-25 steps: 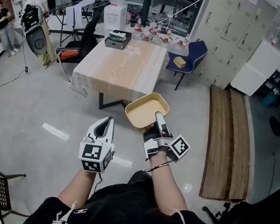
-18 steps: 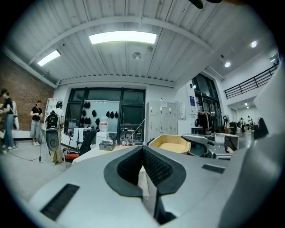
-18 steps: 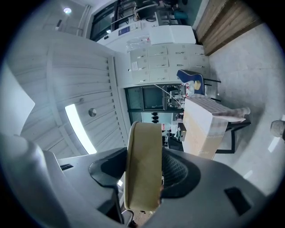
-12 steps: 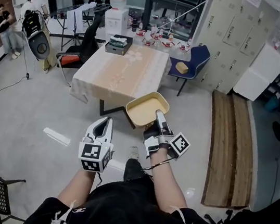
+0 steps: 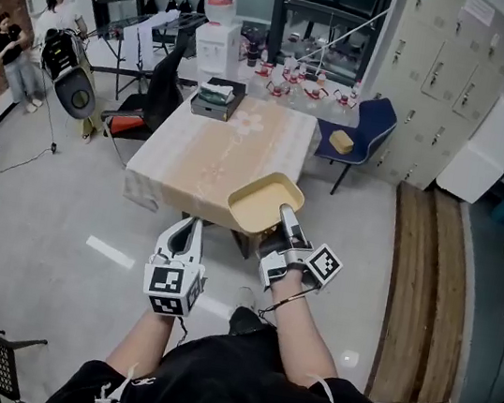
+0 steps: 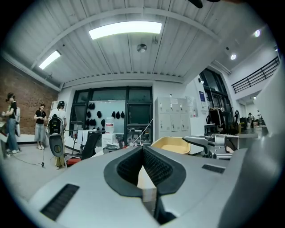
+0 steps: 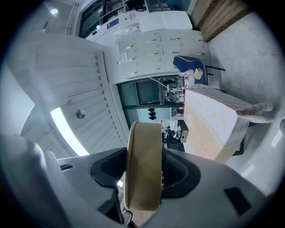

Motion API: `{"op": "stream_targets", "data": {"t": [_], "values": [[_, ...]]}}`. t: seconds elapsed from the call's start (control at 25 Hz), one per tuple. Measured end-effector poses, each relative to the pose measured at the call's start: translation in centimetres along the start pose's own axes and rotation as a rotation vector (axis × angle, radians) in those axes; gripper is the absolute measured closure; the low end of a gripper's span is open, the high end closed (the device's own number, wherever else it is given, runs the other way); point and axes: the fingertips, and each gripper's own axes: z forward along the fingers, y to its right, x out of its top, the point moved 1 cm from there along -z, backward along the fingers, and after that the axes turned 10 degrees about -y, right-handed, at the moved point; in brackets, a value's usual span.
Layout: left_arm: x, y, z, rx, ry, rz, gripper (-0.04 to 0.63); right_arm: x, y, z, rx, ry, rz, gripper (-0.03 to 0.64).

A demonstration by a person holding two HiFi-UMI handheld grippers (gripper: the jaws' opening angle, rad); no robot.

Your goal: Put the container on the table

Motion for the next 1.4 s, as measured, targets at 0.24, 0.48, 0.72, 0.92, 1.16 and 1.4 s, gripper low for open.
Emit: {"op": "stream_targets", "data": {"t": [0.24,0.48,0.72,0.92,1.16,1.4], "values": [[5.5,-2.8,13.3,0.017,-0.002,-0.005,0.583,9.8,2.7,11.1,-0.002,-0.034,0.014,0.373],[10.8,-5.8,24.6,0.041,0.019,-0.015,0.583,18.0,4.1,21.6,0.007,-0.067,0.002,0.373],[12.1,-7.4,31.4,0.054,-0.019,-0.030,0.582,22.5,6.0,27.9,-0.016,-0.085,0.022,0.373],[12.4,-9.7,34.9,0.055,-0.044,-0.048,0.582,23.4,8.9,31.8,-0.060,-0.114,0.030,0.373],[13.3,-13.9,38.5,0.068,-0.054,-0.038,0.582,23.9,11.7,37.2,-0.087,-0.125,0.033,0.373],[13.5,-18.0,41.6,0.059,-0.067,-0.061,0.582,24.1,15.1,42.3,-0.116,-0.154,0.013,0.373]]}}
